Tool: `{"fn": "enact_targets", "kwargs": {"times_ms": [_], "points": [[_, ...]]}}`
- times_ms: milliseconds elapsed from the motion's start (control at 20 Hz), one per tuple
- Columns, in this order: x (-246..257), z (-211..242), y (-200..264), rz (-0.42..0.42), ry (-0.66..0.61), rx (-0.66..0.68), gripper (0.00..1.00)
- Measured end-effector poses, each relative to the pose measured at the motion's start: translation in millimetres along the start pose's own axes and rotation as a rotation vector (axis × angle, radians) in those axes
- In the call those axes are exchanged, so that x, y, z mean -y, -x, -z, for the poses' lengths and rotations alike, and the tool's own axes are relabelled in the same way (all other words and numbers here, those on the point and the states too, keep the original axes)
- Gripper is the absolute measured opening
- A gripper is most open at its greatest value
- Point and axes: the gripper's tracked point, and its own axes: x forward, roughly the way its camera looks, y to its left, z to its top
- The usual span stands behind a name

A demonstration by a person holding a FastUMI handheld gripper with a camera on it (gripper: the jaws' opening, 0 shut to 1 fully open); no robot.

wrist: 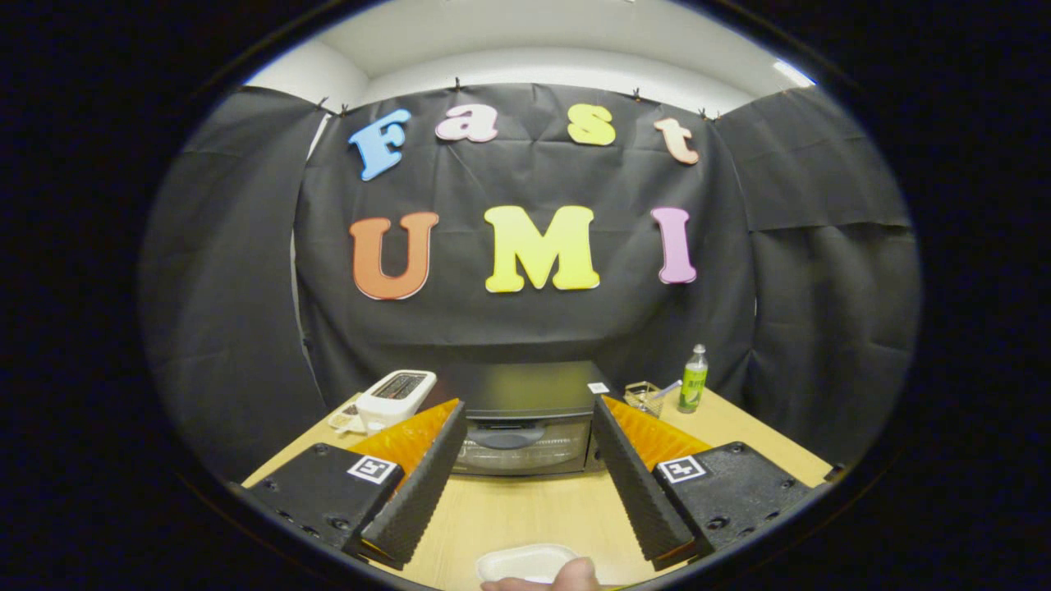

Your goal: Open the toaster oven, put the food inside, and close the toaster oven door.

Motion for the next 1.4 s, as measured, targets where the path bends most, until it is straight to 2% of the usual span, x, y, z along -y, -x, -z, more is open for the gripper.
{"fn": "enact_targets", "kwargs": {"times_ms": [250,600,800,1100,1400], "points": [[-5,-4,57,-0.019,0.036,0.019,1.0],[8,-4,123,-0.015,0.018,0.048,1.0],[16,-18,139,-0.008,-0.008,0.089,1.0],[14,-6,138,-0.02,-0.023,0.048,1.0],[15,-11,142,-0.014,-0.027,0.062,1.0]]}}
